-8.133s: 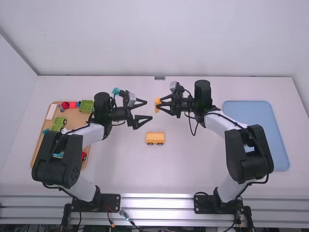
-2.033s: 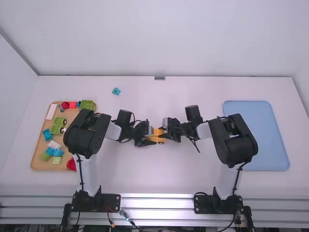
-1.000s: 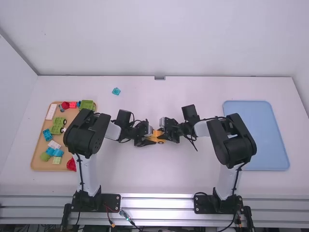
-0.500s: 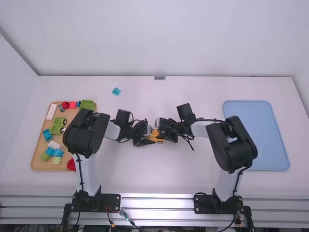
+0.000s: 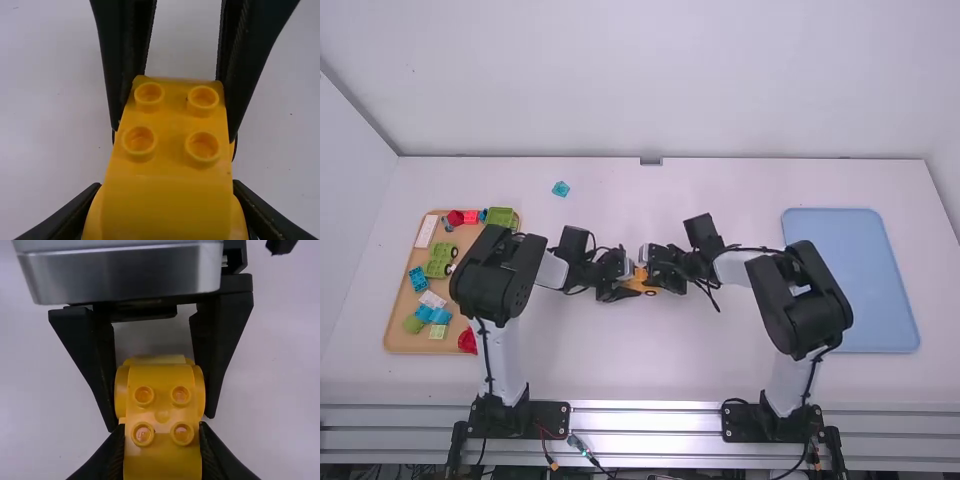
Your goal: Assemble lego blocks to make yellow taxi
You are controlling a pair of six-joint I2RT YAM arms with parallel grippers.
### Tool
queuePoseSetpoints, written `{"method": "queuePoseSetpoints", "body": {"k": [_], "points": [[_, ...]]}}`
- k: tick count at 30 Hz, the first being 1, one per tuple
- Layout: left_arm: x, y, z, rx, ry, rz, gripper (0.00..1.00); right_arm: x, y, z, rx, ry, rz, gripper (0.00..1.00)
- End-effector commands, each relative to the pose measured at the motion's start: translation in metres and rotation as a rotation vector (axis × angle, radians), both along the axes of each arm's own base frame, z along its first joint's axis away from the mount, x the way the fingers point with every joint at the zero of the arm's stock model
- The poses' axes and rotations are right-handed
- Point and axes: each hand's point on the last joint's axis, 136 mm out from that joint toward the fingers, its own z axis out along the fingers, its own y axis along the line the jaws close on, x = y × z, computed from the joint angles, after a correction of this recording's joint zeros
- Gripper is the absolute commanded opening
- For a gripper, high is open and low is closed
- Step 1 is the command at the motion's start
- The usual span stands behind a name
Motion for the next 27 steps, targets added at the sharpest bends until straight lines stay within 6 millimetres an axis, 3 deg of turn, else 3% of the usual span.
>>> {"method": "queuePoseSetpoints", "body": {"k": [1, 4, 21, 27], "points": [[-0.013, -0.008, -0.009, 0.002, 0.061, -0.018, 0.41, -0.016, 0.000, -0.035, -0.082, 0.067, 0.005, 0.36], [-0.013, -0.008, -0.009, 0.002, 0.060, -0.018, 0.41, -0.013, 0.002, -0.033, -0.077, 0.061, 0.005, 0.40], [-0.013, -0.006, -0.013, 0.023, 0.063, -0.006, 0.38, -0.008, 0.001, -0.003, 0.108, 0.065, 0.071, 0.46], [-0.013, -0.006, -0.013, 0.023, 0.063, -0.006, 0.38, -0.013, -0.012, 0.023, 0.249, 0.047, 0.139, 0.51]]}}
